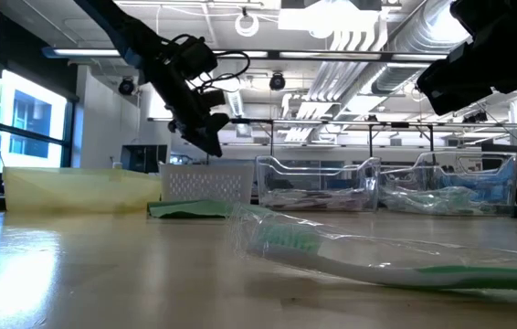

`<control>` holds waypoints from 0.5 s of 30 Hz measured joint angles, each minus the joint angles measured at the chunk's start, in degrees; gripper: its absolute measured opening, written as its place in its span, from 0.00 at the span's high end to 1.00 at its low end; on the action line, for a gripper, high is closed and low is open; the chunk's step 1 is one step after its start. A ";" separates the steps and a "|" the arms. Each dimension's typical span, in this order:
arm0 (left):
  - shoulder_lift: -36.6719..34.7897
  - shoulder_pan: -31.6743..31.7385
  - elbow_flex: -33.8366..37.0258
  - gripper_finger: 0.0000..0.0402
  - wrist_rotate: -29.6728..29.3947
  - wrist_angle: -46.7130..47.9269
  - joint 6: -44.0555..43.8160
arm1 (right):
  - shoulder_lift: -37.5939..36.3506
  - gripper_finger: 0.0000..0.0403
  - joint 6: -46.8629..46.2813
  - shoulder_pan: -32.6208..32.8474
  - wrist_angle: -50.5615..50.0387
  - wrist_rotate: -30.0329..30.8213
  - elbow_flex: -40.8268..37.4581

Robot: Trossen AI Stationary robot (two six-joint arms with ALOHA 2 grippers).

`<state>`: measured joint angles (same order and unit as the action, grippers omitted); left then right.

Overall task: Pick & Place Toothbrushes
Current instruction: Put the blue toothbrush into the white bin, then put the green toothbrush into the right transparent bin

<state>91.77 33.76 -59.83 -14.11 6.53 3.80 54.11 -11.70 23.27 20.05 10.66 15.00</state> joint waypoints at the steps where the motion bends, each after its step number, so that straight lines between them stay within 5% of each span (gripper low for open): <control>1: 0.00 0.00 0.00 0.66 0.00 -0.10 -0.01 | 0.00 0.99 0.00 0.00 0.01 -0.09 0.00; 15: 0.00 -0.02 -0.02 0.56 0.07 -3.04 0.26 | 0.00 0.99 0.13 0.00 0.04 -0.10 -0.01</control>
<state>91.77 33.74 -59.86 -14.03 3.50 4.06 54.11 -11.57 23.27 20.10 10.57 15.00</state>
